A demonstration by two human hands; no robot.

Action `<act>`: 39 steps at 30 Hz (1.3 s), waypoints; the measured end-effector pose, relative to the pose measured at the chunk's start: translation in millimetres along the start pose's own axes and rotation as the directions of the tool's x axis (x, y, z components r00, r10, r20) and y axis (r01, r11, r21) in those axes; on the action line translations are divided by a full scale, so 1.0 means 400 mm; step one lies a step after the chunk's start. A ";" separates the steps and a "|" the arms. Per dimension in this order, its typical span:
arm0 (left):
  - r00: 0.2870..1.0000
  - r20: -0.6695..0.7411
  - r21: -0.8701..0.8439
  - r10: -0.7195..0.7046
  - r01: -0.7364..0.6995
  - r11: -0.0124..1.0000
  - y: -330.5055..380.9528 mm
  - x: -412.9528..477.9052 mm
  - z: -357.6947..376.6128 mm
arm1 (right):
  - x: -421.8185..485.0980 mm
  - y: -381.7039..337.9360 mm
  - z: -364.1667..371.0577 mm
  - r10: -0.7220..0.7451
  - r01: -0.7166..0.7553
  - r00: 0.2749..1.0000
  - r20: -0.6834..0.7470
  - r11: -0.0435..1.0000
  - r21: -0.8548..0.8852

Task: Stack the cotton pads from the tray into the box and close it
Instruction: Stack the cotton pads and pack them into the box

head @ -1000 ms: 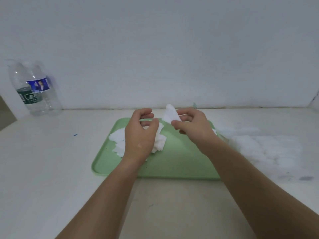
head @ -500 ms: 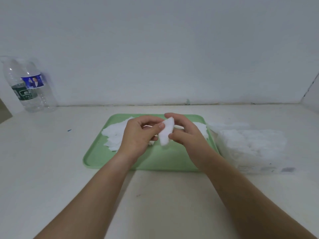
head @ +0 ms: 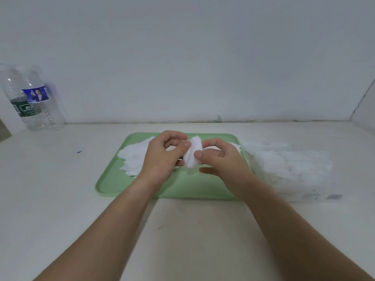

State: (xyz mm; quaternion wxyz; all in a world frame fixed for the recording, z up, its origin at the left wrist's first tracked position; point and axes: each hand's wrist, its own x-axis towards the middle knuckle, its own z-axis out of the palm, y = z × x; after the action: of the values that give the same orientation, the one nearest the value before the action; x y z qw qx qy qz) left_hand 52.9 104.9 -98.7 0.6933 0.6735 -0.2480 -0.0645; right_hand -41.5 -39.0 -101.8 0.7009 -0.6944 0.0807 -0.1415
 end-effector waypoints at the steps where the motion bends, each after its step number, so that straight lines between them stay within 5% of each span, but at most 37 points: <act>1: 1.000 -0.009 0.012 0.002 -0.002 1.000 -0.002 0.001 0.000 | -0.002 -0.001 0.004 -0.001 0.000 1.000 -0.009 0.999 -0.033; 9: 0.976 0.139 -0.213 -0.171 0.198 0.957 0.001 -0.001 0.008 | -0.005 -0.025 0.019 0.015 -0.039 0.987 -0.163 0.989 -0.144; 16: 0.980 -0.063 -0.242 -0.188 0.168 0.956 0.003 0.023 -0.035 | 0.122 -0.080 -0.053 -0.117 -0.078 0.906 -0.407 0.899 -0.431; 19: 0.969 -0.077 -0.270 -0.234 0.206 0.941 0.001 0.024 -0.040 | 0.209 -0.069 -0.070 -0.111 -0.156 0.939 -0.325 0.706 -0.691; 24: 0.964 -0.080 -0.238 -0.254 0.229 0.944 -0.003 0.023 -0.043 | 0.303 -0.033 -0.072 0.121 -0.246 0.968 -0.222 0.251 -0.936; 28: 0.959 -0.085 -0.235 -0.269 0.243 0.941 -0.010 0.030 -0.048 | 0.329 -0.022 -0.071 0.193 -0.224 0.961 -0.198 0.123 -0.967; 35: 0.961 -0.080 -0.243 -0.265 0.239 0.940 -0.009 0.029 -0.041 | 0.318 -0.036 -0.062 0.152 -0.057 0.988 -0.012 0.294 -0.954; 39: 0.958 -0.115 -0.265 -0.262 0.225 0.938 -0.005 0.030 -0.041 | 0.271 -0.090 -0.034 -0.113 0.040 0.992 -0.061 0.721 -0.692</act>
State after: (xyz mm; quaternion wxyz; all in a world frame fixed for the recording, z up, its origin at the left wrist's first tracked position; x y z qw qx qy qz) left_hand 70.8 114.6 -96.9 0.7756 0.6094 -0.1003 -0.1304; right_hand 53.8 -85.3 -57.2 0.3813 -0.8999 0.1333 -0.1642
